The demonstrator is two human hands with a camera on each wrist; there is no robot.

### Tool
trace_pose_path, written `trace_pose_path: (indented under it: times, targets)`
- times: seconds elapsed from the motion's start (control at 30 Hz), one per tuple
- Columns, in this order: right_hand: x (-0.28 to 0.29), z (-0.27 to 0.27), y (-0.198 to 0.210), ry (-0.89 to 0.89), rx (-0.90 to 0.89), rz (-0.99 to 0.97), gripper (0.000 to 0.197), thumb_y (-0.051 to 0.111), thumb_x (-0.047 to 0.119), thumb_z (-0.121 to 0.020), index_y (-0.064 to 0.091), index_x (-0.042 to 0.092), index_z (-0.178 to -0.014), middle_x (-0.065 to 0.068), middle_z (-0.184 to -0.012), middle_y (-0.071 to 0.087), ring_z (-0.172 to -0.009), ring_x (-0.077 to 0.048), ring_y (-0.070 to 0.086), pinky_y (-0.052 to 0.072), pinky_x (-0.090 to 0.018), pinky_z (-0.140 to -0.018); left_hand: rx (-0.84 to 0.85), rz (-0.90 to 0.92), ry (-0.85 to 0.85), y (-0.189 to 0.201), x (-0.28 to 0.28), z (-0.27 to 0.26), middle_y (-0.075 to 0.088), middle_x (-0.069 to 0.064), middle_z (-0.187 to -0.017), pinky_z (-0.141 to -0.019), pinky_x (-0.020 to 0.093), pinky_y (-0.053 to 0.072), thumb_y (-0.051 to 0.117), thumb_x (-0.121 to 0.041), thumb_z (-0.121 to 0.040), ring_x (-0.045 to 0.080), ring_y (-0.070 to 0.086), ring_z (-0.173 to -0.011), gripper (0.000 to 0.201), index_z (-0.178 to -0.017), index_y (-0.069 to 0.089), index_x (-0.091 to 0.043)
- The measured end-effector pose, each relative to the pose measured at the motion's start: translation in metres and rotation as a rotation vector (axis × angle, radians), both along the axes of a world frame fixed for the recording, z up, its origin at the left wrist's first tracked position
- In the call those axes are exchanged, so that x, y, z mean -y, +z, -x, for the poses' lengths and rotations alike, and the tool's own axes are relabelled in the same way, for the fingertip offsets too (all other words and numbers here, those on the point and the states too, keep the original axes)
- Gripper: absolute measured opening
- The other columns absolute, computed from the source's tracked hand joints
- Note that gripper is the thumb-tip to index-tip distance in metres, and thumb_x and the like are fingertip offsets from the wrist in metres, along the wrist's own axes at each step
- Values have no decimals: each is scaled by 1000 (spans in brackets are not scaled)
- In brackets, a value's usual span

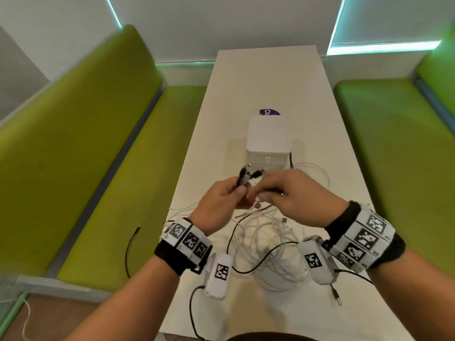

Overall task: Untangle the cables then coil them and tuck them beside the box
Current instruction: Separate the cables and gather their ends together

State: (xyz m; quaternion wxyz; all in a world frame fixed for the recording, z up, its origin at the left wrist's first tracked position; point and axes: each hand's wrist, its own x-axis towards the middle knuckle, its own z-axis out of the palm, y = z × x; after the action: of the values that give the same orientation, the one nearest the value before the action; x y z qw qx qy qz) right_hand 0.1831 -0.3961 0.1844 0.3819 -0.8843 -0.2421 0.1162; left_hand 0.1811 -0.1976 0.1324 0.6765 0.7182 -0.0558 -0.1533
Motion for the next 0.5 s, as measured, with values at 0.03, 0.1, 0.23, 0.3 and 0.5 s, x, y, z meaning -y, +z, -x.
trace_pose_path:
  times: [0.03, 0.1, 0.23, 0.3, 0.5]
  targets:
    - [1, -1, 2, -51, 17, -41, 20, 66, 12, -93, 76, 28, -99, 10, -81, 71, -76, -3, 65, 50, -15, -70, -62, 76, -25, -1, 8, 3, 70, 25, -96, -89, 46, 57, 43, -5, -105, 37, 70, -91, 24, -109, 63, 7]
    - [6, -4, 1, -160, 74, -78, 16, 69, 12, -89, 73, 27, -94, 7, -75, 71, -70, -7, 65, 52, -21, -69, -162, 203, -42, -4, 17, 8, 70, 29, -94, -84, 45, 59, 41, -5, -105, 40, 71, -91, 26, -110, 63, 8]
    - [11, -4, -9, -251, 91, -139, 12, 74, 12, -87, 75, 24, -90, 8, -81, 75, -76, -5, 69, 56, -29, -77, -218, 267, -105, -6, 20, 12, 69, 22, -84, -73, 35, 56, 39, -5, -105, 32, 68, -74, 27, -111, 61, 9]
    - [8, -3, -15, -282, 106, -207, 12, 76, 15, -87, 74, 25, -92, 8, -80, 75, -77, -7, 70, 57, -31, -77, -217, 254, -105, -7, 21, 14, 56, 11, -69, -62, 26, 43, 39, -9, -106, 20, 53, -60, 28, -109, 62, 7]
    - [-15, 2, -51, -334, -295, -724, 25, 60, 33, -93, 60, 13, -109, -6, -90, 74, -84, -25, 69, 51, -48, -86, -155, 456, 77, 9, 21, 5, 42, 1, -59, -57, 24, 37, 42, -20, -105, 16, 39, -57, 27, -85, 54, -7]
